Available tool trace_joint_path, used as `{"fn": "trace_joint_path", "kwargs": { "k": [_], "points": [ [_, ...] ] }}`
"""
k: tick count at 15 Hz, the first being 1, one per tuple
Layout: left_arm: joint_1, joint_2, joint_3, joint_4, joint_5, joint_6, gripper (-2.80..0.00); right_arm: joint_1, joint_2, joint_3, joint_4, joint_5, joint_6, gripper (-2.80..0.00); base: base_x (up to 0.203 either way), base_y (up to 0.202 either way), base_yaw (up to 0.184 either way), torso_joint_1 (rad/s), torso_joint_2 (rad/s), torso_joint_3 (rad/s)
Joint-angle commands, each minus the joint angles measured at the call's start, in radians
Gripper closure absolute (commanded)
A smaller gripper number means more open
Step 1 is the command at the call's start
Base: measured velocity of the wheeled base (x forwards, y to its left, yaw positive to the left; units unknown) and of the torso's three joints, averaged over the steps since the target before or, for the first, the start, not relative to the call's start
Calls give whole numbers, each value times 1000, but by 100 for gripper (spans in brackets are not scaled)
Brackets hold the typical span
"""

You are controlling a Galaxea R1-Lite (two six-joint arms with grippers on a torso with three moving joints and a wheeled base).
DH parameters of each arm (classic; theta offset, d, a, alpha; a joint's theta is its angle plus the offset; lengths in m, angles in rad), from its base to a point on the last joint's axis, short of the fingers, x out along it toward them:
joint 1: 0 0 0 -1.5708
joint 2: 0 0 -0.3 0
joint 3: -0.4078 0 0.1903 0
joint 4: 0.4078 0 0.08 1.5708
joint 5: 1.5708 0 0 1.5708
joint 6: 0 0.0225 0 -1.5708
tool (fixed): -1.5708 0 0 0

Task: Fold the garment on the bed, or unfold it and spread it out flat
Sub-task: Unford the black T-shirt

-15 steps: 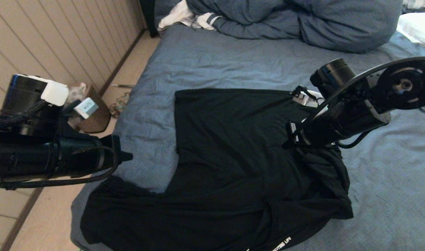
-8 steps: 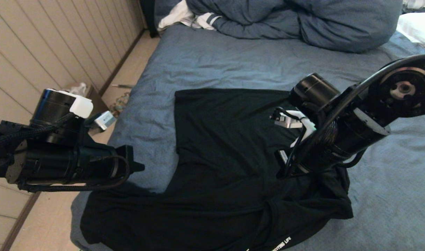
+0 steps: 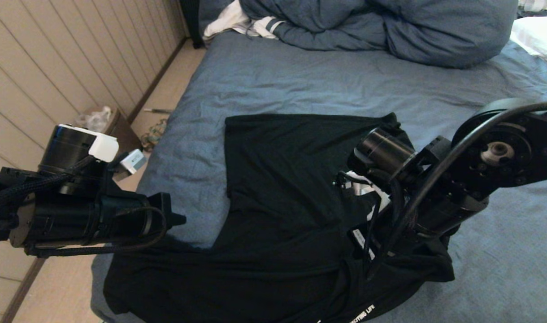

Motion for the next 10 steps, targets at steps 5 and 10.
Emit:
{"fn": "trace_joint_path", "kwargs": {
  "k": [5, 10],
  "points": [
    [0, -5, 11, 0, -1, -4, 0, 39, 57, 26, 5, -6, 0, -280, 0, 0, 0, 0, 0, 0],
    [0, 3, 24, -15, -1, -4, 0, 37, 117, 22, 0, -16, 0, 0, 0, 0, 0, 0, 0, 0]
  ]
}}
